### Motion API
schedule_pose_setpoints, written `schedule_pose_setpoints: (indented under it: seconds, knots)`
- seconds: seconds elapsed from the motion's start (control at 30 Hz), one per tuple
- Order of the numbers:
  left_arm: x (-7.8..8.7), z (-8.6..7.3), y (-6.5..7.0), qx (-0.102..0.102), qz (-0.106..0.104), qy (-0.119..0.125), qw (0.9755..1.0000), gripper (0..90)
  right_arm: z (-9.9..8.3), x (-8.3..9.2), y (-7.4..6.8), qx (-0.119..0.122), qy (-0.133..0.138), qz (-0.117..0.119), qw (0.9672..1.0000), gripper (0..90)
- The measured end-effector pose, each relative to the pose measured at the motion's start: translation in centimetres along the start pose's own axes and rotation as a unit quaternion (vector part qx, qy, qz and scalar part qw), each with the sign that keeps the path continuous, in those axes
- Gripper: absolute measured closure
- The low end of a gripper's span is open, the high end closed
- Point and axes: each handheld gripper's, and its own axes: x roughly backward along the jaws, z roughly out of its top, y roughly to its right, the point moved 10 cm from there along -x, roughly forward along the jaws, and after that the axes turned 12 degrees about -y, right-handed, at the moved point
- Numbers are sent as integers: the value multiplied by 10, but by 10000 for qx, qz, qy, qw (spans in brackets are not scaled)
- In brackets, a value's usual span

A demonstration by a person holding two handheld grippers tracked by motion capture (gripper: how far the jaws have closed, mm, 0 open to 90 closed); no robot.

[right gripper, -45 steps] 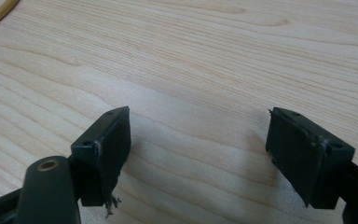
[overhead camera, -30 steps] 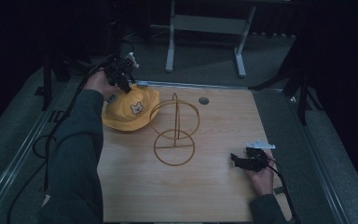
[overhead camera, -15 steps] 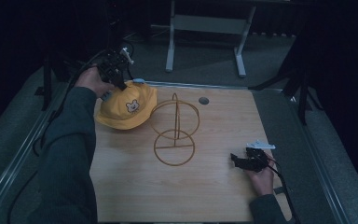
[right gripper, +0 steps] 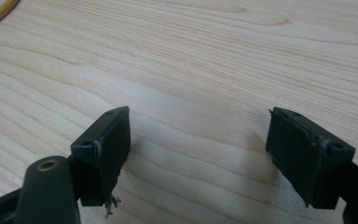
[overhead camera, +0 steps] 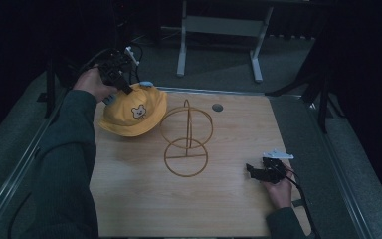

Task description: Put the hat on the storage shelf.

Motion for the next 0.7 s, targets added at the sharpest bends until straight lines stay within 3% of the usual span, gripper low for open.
schedule_pose_setpoints:
  seconds: [0.3, 0.6, 0.7]
  knots:
    - [10, -1, 2, -83, -32, 55, 9999, 844, 0, 0, 0, 0, 0, 0, 10000, 219]
    - [23, -1, 2, -22, -179, 375, 9991, 845, 0, 0, 0, 1, 0, 0, 10000, 219]
    - [26, -3, 2, -26, -195, 374, 9991, 844, 0, 0, 0, 1, 0, -1, 10000, 219]
